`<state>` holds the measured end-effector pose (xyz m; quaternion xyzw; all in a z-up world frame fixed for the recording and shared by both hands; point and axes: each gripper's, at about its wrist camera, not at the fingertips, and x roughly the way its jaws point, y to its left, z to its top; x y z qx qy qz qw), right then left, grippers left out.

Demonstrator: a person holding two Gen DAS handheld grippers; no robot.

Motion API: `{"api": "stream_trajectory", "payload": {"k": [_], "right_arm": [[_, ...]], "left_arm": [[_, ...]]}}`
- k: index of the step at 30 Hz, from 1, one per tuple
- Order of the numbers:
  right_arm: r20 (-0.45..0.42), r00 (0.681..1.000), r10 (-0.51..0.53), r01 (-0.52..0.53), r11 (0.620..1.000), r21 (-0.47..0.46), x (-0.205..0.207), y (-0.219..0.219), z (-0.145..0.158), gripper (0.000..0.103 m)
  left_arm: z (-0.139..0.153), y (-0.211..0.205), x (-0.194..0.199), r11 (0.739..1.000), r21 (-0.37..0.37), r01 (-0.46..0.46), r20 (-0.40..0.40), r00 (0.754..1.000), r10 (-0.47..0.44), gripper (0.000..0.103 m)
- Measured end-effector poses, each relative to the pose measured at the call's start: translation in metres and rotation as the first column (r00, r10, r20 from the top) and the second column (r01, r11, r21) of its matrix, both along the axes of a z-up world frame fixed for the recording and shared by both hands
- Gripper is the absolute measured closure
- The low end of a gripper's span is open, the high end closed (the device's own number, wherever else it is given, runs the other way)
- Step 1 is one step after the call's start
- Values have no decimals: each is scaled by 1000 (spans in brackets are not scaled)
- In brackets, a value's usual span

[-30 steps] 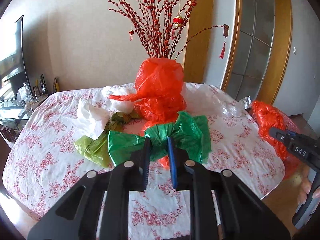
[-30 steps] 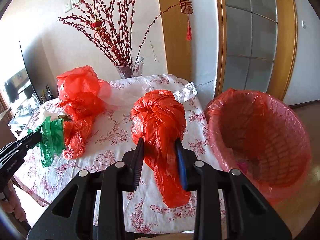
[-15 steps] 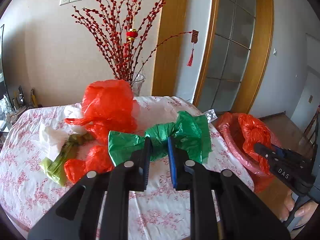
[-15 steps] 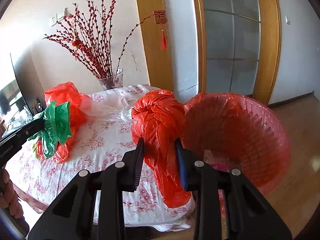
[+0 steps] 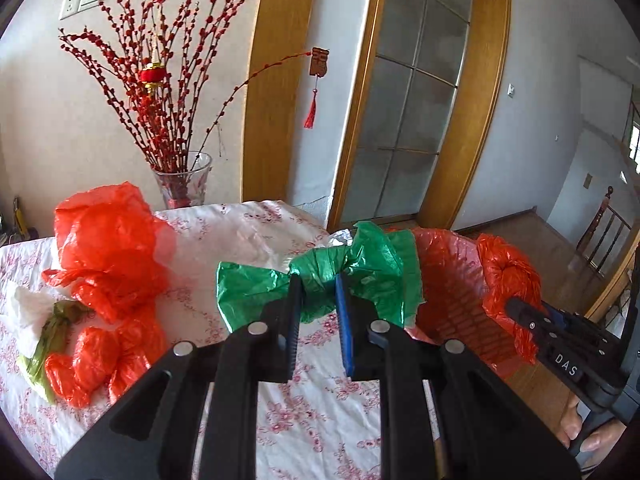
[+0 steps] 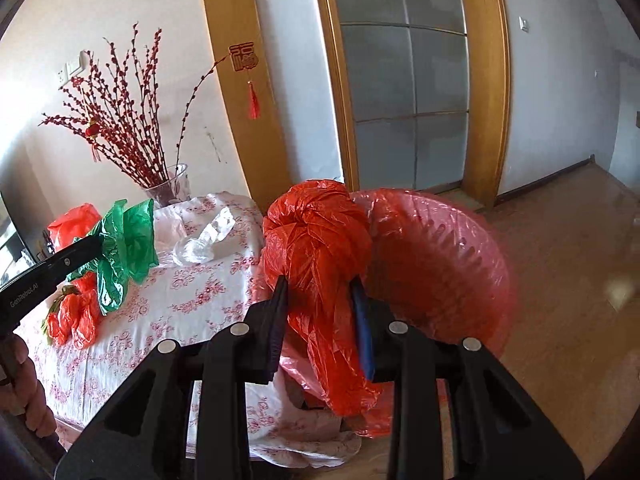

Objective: Collect trash
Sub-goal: 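Carry the red bag in the right tool and green bag in the left tool over the wastebasket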

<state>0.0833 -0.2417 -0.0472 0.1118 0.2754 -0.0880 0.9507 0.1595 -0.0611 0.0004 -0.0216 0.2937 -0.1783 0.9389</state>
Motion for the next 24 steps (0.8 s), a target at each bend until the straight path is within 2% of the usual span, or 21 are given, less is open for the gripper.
{"api": "stream_trajectory", "payload": {"k": [12,24], "right_arm": [[7,996,-93,93,996,-2,2,-37,1,72],[37,990,-137,136,991,15,-1,-62,6,72]], "left_arm": [[-3,-55,20,995,-6,98,-20,995,-98,85],[-14,-94,36,987,-8,162,-52,985,-162,85]]}}
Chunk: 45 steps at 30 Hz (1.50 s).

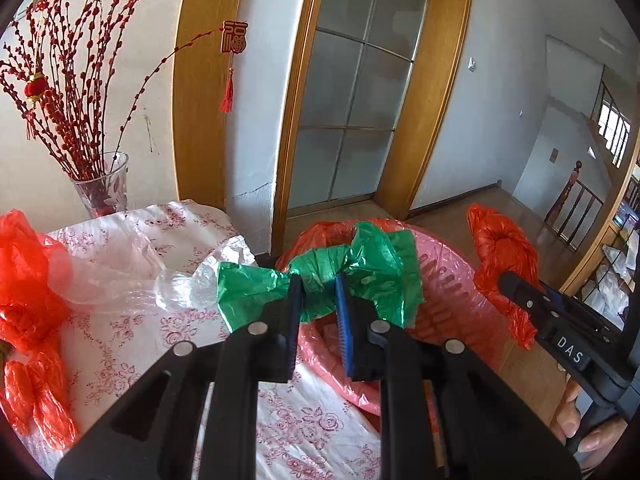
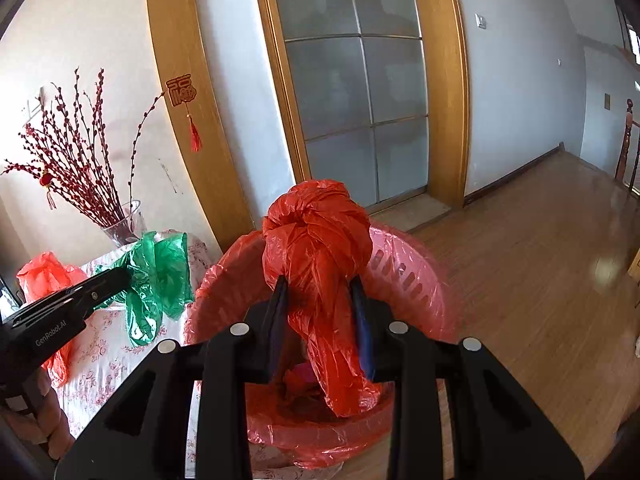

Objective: Collect trash
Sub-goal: 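Carry the red bag in the right tool and green bag in the left tool over the wastebasket, then open both tools to drop the bags into the wastebasket, then close the right tool on the clear plastic bag while the left tool reaches the white paper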

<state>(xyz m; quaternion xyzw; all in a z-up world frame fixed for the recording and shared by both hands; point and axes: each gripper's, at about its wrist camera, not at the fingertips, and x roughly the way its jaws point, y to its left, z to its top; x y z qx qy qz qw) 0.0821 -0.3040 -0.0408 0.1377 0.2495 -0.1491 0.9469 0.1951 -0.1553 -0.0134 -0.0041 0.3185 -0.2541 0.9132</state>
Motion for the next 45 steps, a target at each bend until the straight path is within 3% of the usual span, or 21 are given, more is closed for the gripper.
{"api": "stream_trajectory", "payload": {"k": [14,18,23,26,28,34,45], "right_arm": [[32,999,-34,33,999,39,8,-24,8,70],[40,998,-38,36,997,64,9,-34,7,60],[23,998,-50,48,995,84,11,-39,-2,53],[8,998,-54,54,995,79,8,-40,-7,53],[-1,998,-57,57,996,61,7,-38,-8,52],[-6,999,-42,42,999,7,6,-22,-8,42],[-24,999,35,-36,998,-54,18,24,-5,30]], "left_arm": [[-10,-47,14,997,-4,71,-32,997,-71,85],[-19,-57,22,997,10,75,-61,995,-74,81],[-32,-56,27,997,33,63,-88,994,-60,66],[-34,-48,26,998,51,39,-81,996,-34,65],[-34,-38,24,998,57,10,-63,998,-7,57],[-24,-2,12,994,84,-76,13,997,76,49],[-15,81,-10,963,123,-240,103,968,228,43]]}}
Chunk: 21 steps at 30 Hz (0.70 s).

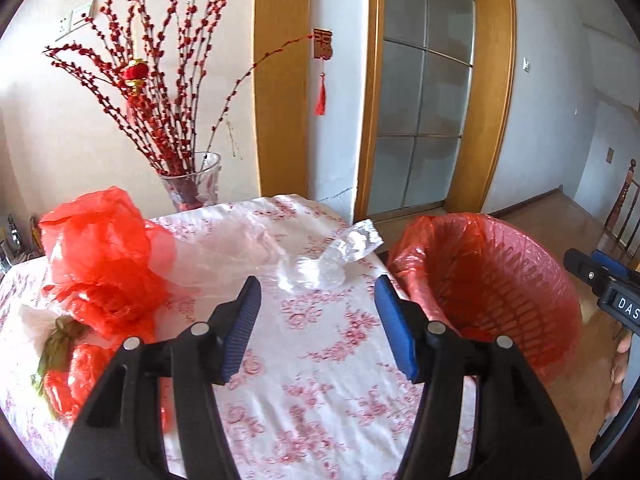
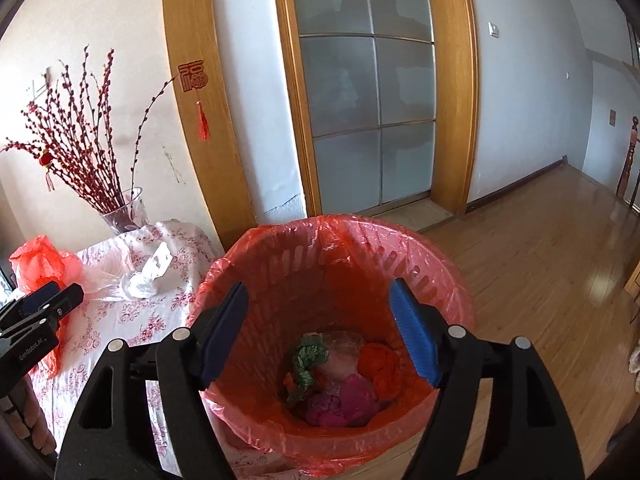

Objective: Collect trash
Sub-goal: 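Close the right tool on the clear plastic bag while the left tool reaches the white paper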

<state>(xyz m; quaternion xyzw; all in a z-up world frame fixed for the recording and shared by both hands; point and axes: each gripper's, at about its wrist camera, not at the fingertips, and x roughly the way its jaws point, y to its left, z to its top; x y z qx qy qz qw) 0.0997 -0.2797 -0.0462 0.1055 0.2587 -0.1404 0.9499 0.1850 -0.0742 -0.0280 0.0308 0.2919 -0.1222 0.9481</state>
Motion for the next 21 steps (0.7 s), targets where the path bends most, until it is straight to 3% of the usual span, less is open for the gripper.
{"api": "stream_trajectory", "payload": {"k": [4,11,21], "right_arm": [[-4,998,65,-65,998,-10,11,24,3,30],[5,983,184,-184,982,50,45,72,5,30],[-99,933,345,-346,938,10,127,157,-13,40]], "left_arm": [[-1,36,-6,998,12,-61,9,998,61,42],[-4,104,-14,982,-1,-191,2,982,191,42],[-4,182,-21,951,-24,-307,0,952,307,41]]}}
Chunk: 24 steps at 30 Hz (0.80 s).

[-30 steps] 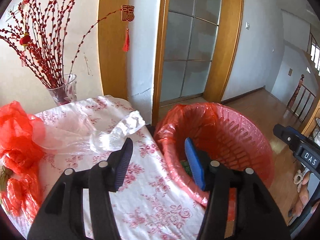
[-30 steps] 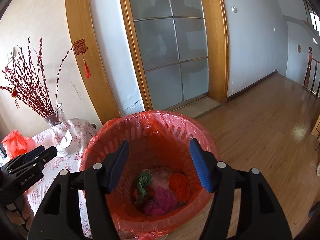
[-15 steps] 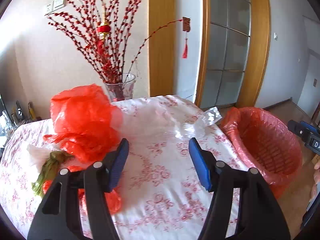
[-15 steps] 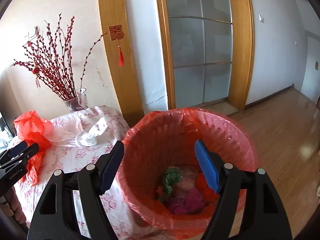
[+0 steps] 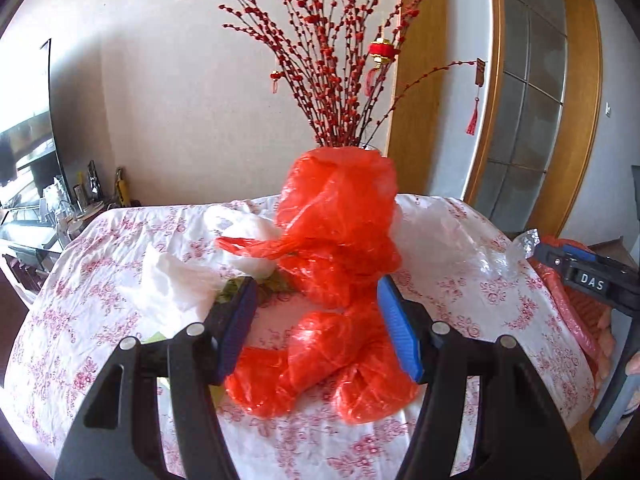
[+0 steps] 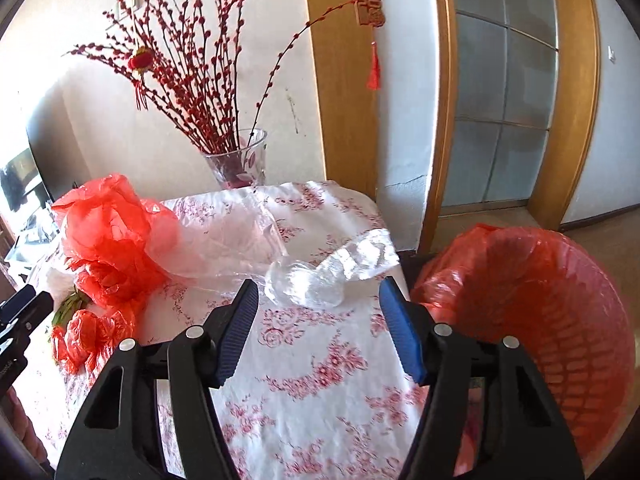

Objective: Collect trash
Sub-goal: 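Close the right tool on the clear plastic bag while the left tool reaches the white paper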

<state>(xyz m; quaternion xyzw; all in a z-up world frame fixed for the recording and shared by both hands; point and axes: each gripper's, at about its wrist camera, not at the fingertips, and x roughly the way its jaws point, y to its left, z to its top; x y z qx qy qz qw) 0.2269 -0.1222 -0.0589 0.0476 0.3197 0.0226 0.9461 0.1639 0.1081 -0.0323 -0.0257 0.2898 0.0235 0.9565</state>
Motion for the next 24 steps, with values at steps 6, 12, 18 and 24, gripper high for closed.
{"api": "stream_trajectory", "payload": {"k": [6,12,18,24], "right_arm": [[-58,998,10,-13,999,-39,40,19,-17,40],[-155,988,18,-36,993,-113,66,29,-38,40],[-190,982,5,-35,988,-152,69,29,-46,58],[-195,980,-29,1,990,-143,62,20,-43,84]], "left_arm": [[1,33,1,999,2,-53,4,999,52,41],[-3,57,2,995,-4,-101,-4,995,101,41],[-7,76,5,990,-12,-139,-16,990,139,41],[-14,91,7,986,-10,-168,-44,985,167,41]]}}
